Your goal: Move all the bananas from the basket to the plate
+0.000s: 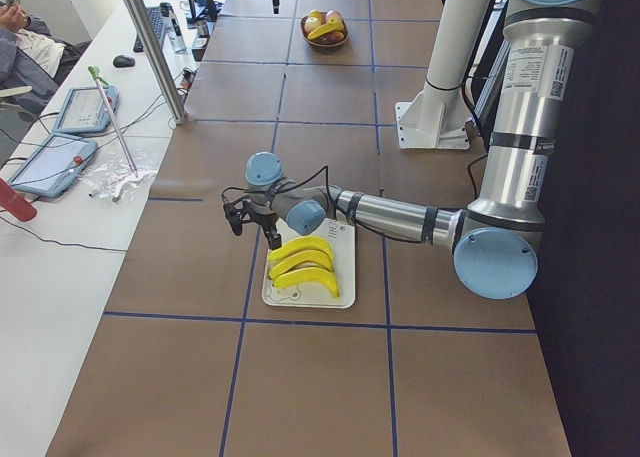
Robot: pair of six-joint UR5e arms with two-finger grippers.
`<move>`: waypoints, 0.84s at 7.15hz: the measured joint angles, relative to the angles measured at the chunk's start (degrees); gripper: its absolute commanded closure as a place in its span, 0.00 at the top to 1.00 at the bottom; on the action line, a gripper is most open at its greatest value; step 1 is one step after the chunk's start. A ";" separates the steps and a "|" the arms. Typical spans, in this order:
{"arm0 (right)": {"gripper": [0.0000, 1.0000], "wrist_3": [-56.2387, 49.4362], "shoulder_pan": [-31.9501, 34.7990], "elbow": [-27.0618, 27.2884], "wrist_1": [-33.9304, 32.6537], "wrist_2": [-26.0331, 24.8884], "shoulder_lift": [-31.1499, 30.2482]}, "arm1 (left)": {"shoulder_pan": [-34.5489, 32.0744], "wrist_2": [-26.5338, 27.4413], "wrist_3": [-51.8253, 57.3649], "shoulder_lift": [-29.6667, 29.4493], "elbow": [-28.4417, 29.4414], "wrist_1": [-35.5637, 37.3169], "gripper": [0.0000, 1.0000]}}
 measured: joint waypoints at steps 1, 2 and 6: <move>1.00 -0.03 0.02 1.21 -0.04 0.02 -1.41 | 0.10 -1.43 1.69 -0.05 -3.21 1.02 1.00; 1.00 -0.08 0.03 3.82 -0.04 -0.22 -4.46 | 0.49 -3.04 6.75 -0.14 -6.06 2.34 1.00; 1.00 0.39 -4.43 16.09 2.97 -5.90 -22.21 | 0.96 -6.22 17.99 -1.62 -9.79 6.08 1.00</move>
